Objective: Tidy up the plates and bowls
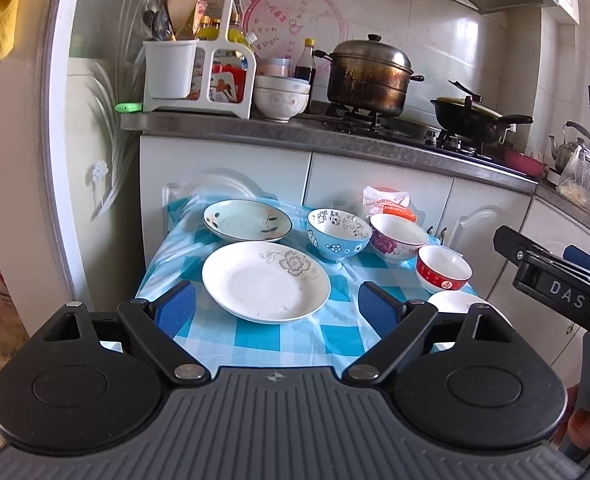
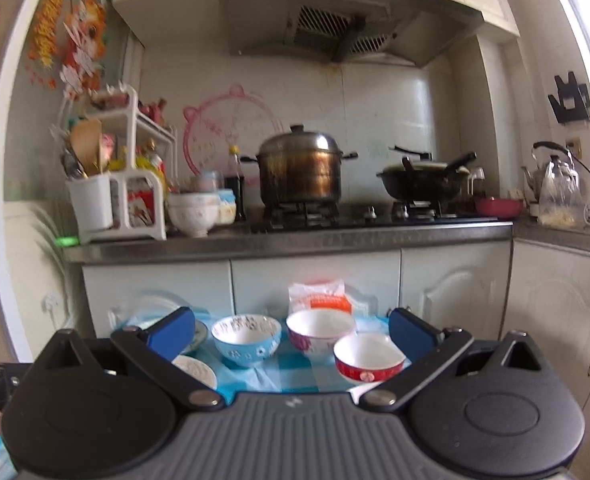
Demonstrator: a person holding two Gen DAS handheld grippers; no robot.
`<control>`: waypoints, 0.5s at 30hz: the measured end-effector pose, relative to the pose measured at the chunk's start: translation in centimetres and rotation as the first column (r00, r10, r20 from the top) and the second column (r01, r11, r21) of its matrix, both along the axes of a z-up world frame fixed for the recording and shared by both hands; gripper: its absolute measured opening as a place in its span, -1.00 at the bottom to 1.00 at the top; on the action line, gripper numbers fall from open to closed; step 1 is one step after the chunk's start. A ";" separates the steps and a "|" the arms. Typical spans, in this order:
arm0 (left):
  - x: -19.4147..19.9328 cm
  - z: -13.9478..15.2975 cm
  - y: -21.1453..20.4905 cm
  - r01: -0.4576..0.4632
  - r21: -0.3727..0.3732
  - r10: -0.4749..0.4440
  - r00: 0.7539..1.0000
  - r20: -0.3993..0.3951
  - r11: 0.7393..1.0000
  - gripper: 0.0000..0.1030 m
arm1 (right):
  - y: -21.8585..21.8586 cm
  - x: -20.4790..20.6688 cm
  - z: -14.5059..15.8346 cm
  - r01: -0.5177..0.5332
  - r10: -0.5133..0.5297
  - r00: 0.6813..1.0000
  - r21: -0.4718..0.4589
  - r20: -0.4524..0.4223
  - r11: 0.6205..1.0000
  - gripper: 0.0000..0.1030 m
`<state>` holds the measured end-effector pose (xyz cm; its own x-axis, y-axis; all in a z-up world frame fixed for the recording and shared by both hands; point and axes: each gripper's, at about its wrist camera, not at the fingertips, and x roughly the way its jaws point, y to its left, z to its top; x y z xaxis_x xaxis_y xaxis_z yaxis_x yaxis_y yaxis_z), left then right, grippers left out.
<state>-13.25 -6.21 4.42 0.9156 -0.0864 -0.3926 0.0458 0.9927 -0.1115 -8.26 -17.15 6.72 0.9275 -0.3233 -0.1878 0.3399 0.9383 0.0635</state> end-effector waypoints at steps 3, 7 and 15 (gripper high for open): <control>0.0 1.6 0.8 0.011 0.005 -0.011 1.000 -0.002 1.000 1.00 | 0.1 -0.6 0.3 -0.016 0.016 1.000 0.024 0.013 1.000 0.99; 0.0 2.8 1.4 0.017 0.008 -0.017 1.000 0.000 1.000 1.00 | 0.1 -1.5 0.0 -0.034 0.034 0.999 0.039 0.001 0.999 0.99; 0.3 4.1 2.0 0.044 0.016 -0.044 0.999 -0.001 0.999 1.00 | -0.1 -2.6 -0.5 0.001 0.003 0.999 0.095 -0.046 0.996 0.99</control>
<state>-12.96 -4.20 8.50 0.9107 -0.1204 -0.3952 0.0898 0.9914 -0.0953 -10.88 -17.28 6.17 0.9176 -0.3009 -0.2598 0.3433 0.9293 0.1363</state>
